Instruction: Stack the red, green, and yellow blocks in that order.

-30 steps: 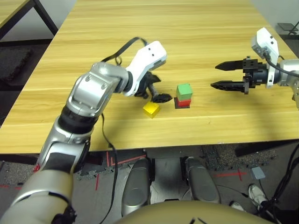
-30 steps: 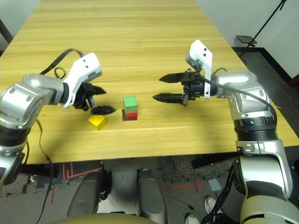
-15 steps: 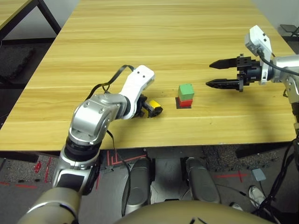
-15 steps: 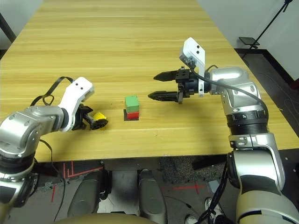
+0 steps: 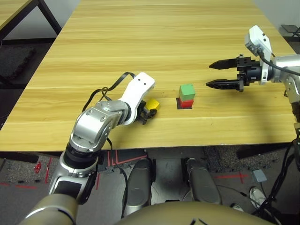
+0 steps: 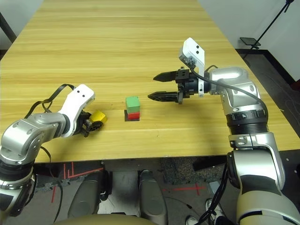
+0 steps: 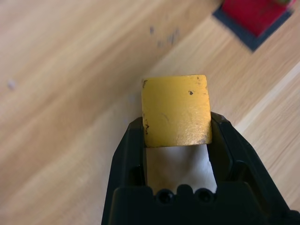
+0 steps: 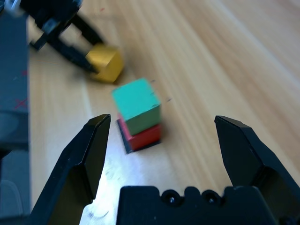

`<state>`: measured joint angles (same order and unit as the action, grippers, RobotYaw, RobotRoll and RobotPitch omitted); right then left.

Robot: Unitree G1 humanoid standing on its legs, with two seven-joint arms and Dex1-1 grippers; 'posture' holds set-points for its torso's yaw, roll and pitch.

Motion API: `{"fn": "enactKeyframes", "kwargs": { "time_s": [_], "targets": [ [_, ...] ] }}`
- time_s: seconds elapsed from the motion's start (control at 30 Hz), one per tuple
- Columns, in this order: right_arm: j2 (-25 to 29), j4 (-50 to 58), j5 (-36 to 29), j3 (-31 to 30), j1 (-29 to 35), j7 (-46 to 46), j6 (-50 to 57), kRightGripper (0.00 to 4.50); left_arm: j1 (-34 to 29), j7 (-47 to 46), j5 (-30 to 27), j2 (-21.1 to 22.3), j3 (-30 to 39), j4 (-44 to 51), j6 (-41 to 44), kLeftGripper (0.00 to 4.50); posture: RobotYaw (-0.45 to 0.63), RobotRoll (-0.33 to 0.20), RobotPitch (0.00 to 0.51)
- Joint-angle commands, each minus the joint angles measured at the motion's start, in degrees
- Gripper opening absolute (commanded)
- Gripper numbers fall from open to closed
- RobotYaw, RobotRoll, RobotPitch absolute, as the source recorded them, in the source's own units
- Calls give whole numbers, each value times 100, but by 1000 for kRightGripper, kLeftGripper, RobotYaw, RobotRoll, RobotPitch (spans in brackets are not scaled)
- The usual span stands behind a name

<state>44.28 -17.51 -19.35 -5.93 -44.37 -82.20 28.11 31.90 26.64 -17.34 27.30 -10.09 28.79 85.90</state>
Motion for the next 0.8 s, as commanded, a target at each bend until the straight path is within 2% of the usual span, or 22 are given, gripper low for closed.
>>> {"fn": "enactKeyframes", "kwargs": {
  "time_s": [0.03,0.1,0.27,0.43,0.57,0.8],
  "targets": [
    [177,230,-161,69,141,-343,-31,4500,461,363,-346,122,44,-173,-171,1901,310,-75,127],
    [225,296,-191,104,175,-426,-8,4500,862,590,-501,171,105,-427,-383,1901,302,-75,125],
    [350,487,-299,139,262,-488,70,4500,1809,1801,-714,453,-304,-1300,-1810,1901,278,-73,124],
    [406,735,-370,204,407,-428,224,4500,2398,2738,-346,631,-1084,-2319,-2875,1901,251,-68,125],
    [487,903,-416,289,543,-345,349,4500,2835,3009,-68,445,-1529,-2955,-3098,1901,232,-66,126],
    [547,1131,-533,382,724,-162,488,4500,3263,3336,317,178,-1978,-3490,-3237,1901,214,-56,123]
  ]
}}
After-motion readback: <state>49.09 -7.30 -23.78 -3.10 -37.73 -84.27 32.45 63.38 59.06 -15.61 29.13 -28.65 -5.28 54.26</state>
